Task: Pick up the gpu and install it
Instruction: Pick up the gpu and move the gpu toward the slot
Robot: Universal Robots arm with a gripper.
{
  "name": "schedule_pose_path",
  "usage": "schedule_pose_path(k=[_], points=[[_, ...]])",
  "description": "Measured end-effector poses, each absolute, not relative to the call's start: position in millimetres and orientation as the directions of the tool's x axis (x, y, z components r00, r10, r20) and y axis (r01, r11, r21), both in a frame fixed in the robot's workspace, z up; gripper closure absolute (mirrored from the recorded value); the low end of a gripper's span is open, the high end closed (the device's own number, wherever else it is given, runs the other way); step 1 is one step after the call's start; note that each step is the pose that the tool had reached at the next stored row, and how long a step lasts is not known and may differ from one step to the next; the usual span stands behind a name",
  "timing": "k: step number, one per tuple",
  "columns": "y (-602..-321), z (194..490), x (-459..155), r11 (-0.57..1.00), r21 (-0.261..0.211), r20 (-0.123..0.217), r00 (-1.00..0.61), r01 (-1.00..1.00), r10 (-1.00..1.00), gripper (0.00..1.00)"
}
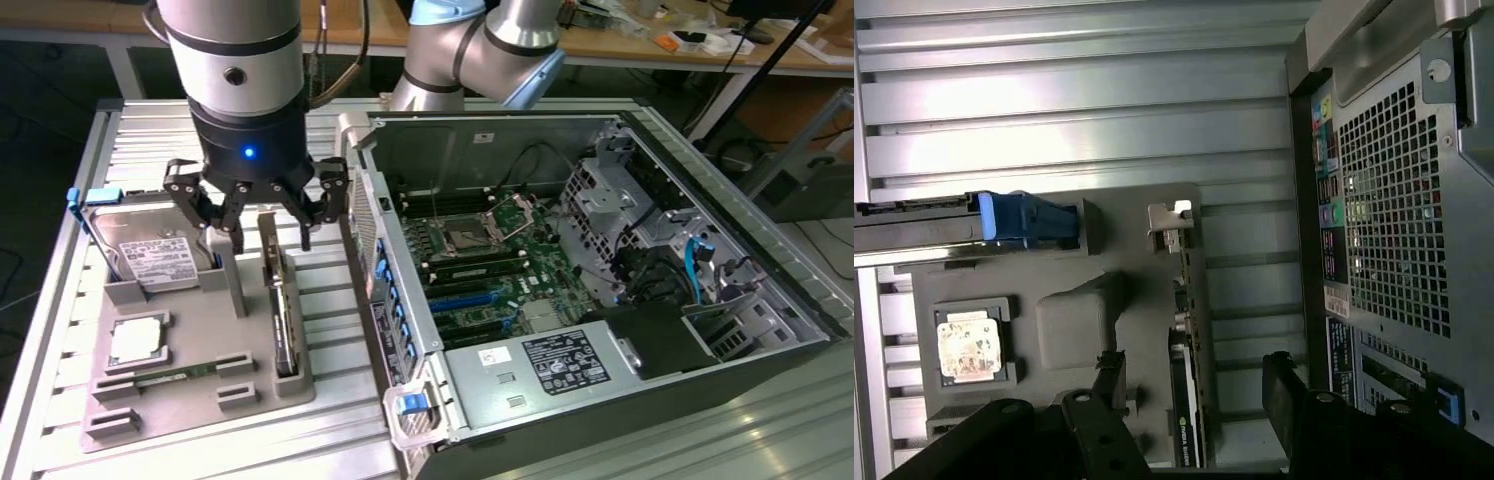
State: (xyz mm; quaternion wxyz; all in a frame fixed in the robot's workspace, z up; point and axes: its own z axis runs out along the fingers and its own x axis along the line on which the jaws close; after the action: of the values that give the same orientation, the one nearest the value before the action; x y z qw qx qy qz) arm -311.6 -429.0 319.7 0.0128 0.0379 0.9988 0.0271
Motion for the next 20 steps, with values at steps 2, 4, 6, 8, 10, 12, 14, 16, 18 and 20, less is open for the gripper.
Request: schedule_pose_path(k=[2,4,6,8,10,12,14,16,18,20], points=[[-435.7,319.4,-311.6,0.996,0.055,-0.024,-0.997,0.075,0.076,0.34],[-441.6,319.1,-311.6,0.996,0.055,-0.023,-0.997,0.075,0.077,0.34],[-444.4,318.8,-311.6,0.996,0.055,-0.023,-0.997,0.075,0.076,0.34],[-447.2,318.5,-311.6,0.996,0.055,-0.024,-0.997,0.075,0.076,0.34],[-450.7,318.1,-311.6,0.996,0.055,-0.024,-0.997,0.075,0.076,0.34],[-453.7,317.8,-311.6,0.996,0.055,-0.023,-0.997,0.075,0.076,0.34],[-456.4,317.6,-311.6,0.996,0.055,-0.023,-0.997,0.075,0.076,0.34],[-459.0,317.3,-311.6,0.996,0.055,-0.023,-0.997,0.075,0.076,0.34],[-460.1,316.8,-311.6,0.996,0.055,-0.023,-0.997,0.075,0.077,0.34],[-460.7,316.5,-311.6,0.996,0.055,-0.024,-0.997,0.075,0.077,0.34]])
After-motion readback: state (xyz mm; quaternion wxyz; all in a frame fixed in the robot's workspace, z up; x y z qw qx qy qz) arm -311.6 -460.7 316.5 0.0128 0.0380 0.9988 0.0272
